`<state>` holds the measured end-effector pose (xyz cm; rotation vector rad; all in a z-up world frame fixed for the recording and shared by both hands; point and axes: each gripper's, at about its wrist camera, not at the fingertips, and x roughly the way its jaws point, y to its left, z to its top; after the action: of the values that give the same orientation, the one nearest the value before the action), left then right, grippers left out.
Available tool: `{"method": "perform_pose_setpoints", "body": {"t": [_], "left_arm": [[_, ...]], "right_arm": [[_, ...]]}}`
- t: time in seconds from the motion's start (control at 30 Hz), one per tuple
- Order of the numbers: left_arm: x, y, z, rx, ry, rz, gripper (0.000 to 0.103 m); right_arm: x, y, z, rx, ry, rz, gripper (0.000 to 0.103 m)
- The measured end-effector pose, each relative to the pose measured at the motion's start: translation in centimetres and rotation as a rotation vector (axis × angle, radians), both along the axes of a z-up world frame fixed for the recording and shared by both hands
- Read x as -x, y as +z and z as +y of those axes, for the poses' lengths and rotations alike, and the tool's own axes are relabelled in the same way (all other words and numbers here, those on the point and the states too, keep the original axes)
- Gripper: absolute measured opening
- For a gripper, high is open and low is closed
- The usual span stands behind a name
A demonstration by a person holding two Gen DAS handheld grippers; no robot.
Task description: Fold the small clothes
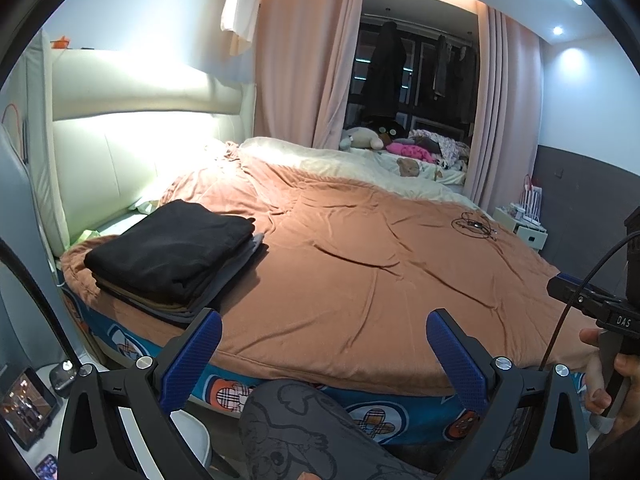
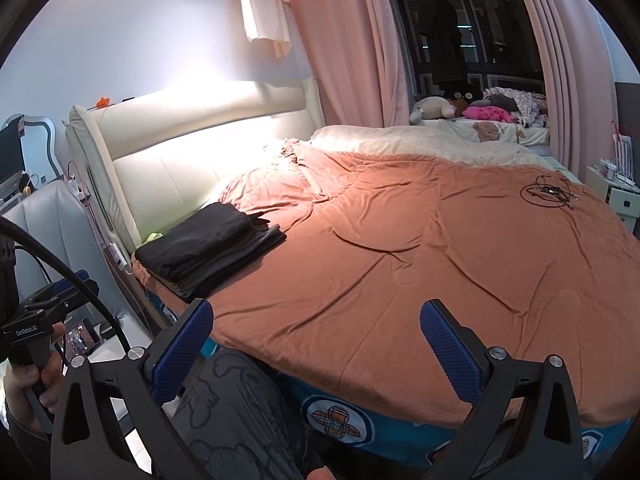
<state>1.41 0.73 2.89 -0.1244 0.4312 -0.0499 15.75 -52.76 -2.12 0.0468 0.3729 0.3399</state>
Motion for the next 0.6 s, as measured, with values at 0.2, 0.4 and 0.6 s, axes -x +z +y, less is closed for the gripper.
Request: {"method": "perform_pose_setpoints", "body": {"t": [0.2,0.4,0.6], "left_arm": [[0.0,0.5,-0.1,-0.007,-0.001,-0.007,0.103],[0.5,0.6,0.2,0.001,0.005,-0.012,0.103],[1.1,0.5,0.9,0.016,-0.011,-0.02,0.103]], "right_arm": [[-0.1,0.1,-0.3,-0.001,0.003,-0.006,0.103],[-0.3,0.0,-0.4,-0.006,-0.004,0.004,0.103],[-0.5,0.0,0.0,-0.001,-0.01,0.018,0.103]]}}
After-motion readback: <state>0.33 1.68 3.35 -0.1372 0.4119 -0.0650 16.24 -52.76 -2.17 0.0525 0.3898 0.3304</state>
